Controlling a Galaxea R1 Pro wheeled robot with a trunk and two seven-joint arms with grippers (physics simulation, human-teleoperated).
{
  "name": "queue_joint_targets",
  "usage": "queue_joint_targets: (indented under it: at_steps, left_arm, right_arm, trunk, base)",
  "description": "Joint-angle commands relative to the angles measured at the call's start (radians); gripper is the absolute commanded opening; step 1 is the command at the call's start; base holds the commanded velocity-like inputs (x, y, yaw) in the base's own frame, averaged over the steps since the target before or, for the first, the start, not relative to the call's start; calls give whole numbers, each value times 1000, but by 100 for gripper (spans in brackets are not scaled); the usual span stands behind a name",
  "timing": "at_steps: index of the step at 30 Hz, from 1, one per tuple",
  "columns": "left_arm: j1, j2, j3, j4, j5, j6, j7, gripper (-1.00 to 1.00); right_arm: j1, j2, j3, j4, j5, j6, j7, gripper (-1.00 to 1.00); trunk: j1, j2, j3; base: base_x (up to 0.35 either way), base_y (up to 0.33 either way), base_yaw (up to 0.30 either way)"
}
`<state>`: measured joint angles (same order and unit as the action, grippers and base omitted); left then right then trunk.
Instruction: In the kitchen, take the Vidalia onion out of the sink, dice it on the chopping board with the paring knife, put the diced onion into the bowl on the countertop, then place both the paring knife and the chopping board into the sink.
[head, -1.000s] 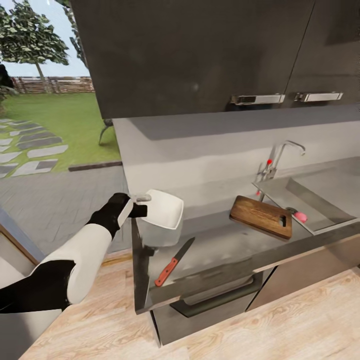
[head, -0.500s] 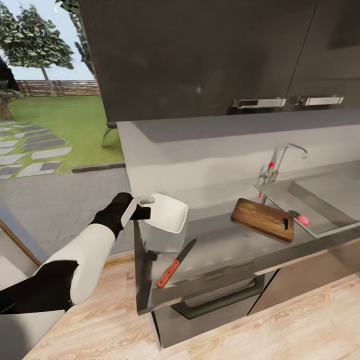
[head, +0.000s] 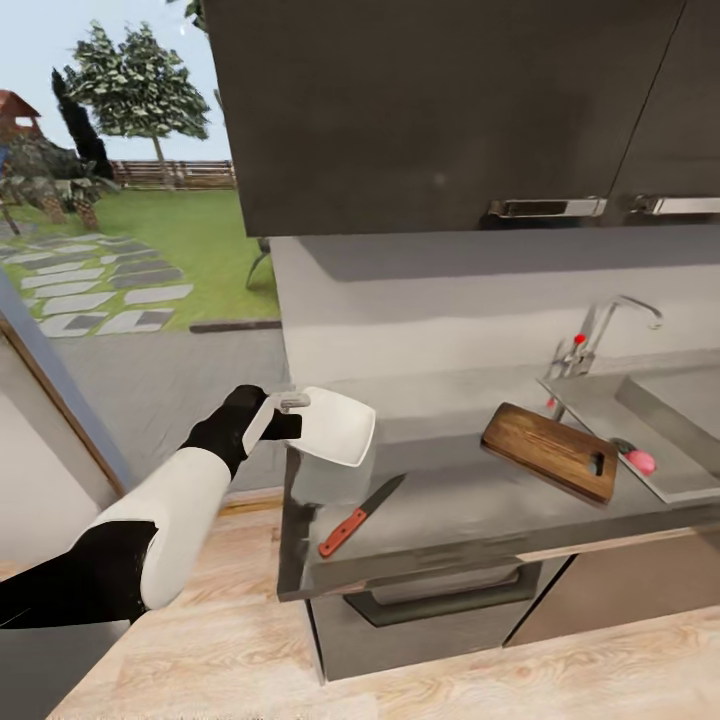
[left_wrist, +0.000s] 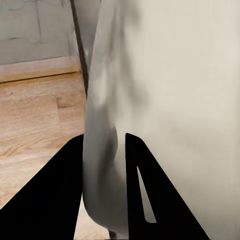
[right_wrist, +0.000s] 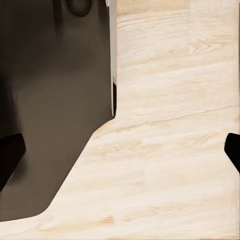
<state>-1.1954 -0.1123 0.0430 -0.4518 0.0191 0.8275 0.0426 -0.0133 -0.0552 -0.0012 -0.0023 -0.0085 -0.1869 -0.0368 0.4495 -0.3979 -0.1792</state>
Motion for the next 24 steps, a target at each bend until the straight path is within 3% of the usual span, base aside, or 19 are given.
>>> queue_joint_targets:
  at_steps: [1, 7, 20, 24]
  left_arm:
    - [-1, -1, 5, -1, 4, 4, 5, -100]
    - [-1, -1, 5, -1, 4, 4, 5, -100]
    - [-1, -1, 5, 0, 4, 3, 5, -100]
    - [-1, -1, 7, 1, 4, 6, 0, -100]
  right_arm:
    - [0, 0, 0, 0, -1, -3, -2, 100]
    - [0, 0, 1, 0, -1, -3, -2, 100]
    - [0, 0, 1, 0, -1, -3, -2, 100]
    - [0, 0, 1, 0, -1, -3, -2, 100]
  trunk:
    - [1, -2, -2]
    - [1, -2, -2]
    - [1, -2, -2]
    - [1, -2, -2]
  base:
    - [-6, -46, 209]
    - [-1, -75, 46]
    - [0, -298, 253]
    - [0, -163, 74]
